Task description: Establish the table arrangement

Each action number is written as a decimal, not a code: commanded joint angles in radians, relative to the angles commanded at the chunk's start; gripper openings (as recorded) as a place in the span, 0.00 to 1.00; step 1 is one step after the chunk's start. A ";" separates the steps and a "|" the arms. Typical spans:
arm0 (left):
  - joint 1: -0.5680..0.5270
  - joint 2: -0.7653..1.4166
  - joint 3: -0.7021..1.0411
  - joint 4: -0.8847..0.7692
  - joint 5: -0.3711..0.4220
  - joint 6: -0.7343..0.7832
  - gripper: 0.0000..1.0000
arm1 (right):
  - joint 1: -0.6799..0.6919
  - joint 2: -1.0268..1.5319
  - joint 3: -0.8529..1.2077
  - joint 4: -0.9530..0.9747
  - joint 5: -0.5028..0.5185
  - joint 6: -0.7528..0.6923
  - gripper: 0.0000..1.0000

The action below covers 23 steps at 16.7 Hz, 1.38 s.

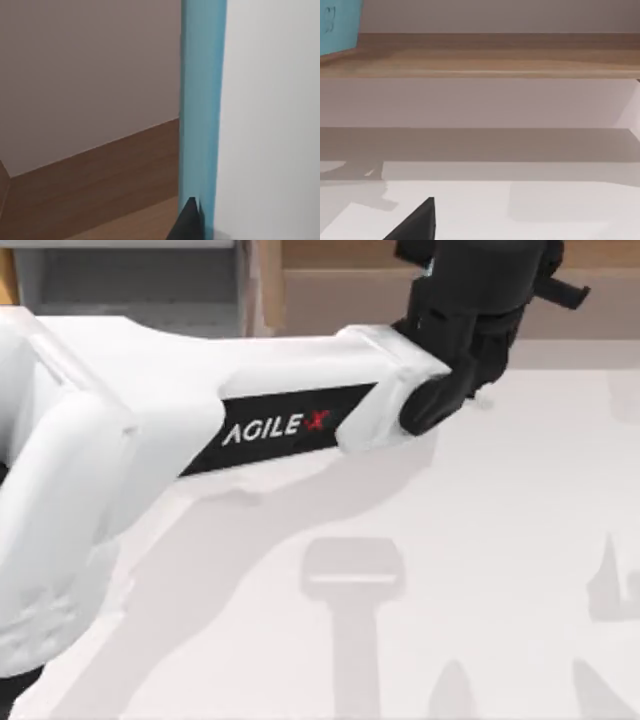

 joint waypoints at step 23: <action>0.629 -0.457 -0.969 0.291 0.414 1.272 0.00 | 0.000 0.000 0.000 0.000 0.000 0.000 1.00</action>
